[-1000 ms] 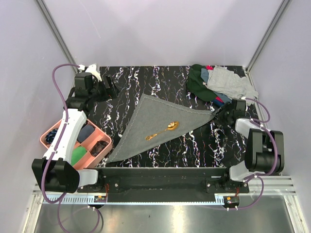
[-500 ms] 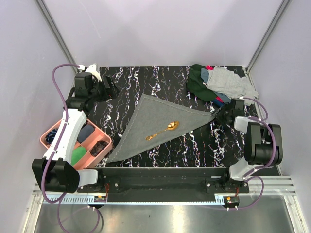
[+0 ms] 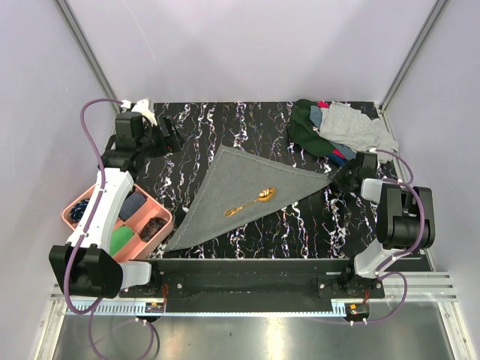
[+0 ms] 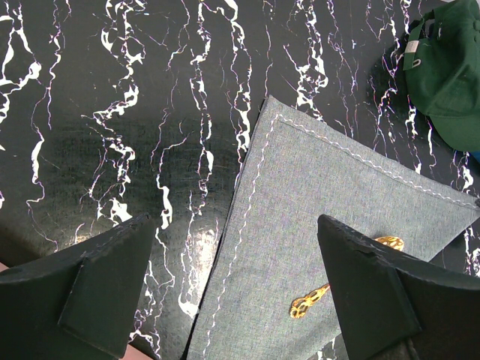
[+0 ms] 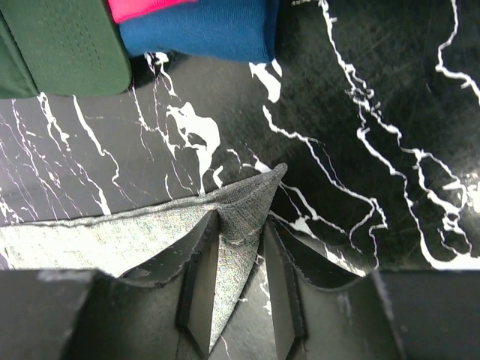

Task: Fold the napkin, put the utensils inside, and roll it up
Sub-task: Fold the napkin

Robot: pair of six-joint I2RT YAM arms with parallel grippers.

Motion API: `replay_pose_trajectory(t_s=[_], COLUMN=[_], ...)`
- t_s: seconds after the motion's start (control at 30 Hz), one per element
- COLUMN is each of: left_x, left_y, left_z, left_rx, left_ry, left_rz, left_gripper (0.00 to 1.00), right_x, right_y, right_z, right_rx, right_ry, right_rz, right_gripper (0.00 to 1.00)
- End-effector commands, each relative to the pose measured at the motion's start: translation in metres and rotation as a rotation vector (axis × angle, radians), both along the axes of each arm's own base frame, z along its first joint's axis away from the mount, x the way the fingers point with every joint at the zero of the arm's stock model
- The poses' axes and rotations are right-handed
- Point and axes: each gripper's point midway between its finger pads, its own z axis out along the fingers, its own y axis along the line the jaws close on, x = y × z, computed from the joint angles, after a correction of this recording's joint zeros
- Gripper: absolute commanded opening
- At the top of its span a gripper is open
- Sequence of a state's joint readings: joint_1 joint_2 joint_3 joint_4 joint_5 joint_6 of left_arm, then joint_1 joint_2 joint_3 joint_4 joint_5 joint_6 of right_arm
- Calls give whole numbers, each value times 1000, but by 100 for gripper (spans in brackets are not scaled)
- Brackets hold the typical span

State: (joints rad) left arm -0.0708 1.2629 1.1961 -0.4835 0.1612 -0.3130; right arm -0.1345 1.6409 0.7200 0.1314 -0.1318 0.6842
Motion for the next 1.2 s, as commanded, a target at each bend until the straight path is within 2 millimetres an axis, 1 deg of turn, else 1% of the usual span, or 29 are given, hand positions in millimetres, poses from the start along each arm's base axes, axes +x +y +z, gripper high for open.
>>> replay_pose_trajectory(t_s=[0.0,0.07,0.2,0.3,0.33,0.53,0.73,0.77,0.83,0.9,1.0,1.17], left_x=[5,5,5,5,5,6,6,6,6,6,6,5], left_y=[-2,-2,-3,-3,-3,-4,-4,-4,-4,-3,-4,-5], left_z=[31,31,30,30,29,30,30,29,29,29,30,29], left_rx=[-6,-7,-7,-8,-8,-10,-10,-10,-8,-8,-9,-13], left_ry=[-94,-94,-91,-92,-89,-92,-89,-89,-89,-88,-91,-89], left_rz=[-10,-12,-13,-14,-14,-18,-18,-18,-18,-16,-23,-24], left_gripper=[93,93,93,93,93,93,93,93,93,93,93,93], right_x=[8,8,7,7,6,7,9,10,11,14,19,25], right_y=[-14,-14,-15,-15,-15,-17,-16,-16,-16,-16,-17,-12], right_z=[-4,-5,-7,-7,-7,-8,-8,-8,-5,0,13,48], right_rx=[-46,-40,-37,-34,-31,-25,-25,-30,-37,-43,-60,-63], right_ry=[6,11,19,22,25,29,27,25,15,0,-38,-128], right_rz=[-24,-22,-25,-29,-30,-36,-18,-11,-6,4,22,60], right_gripper=[37,36,29,27,22,9,6,3,0,0,0,0])
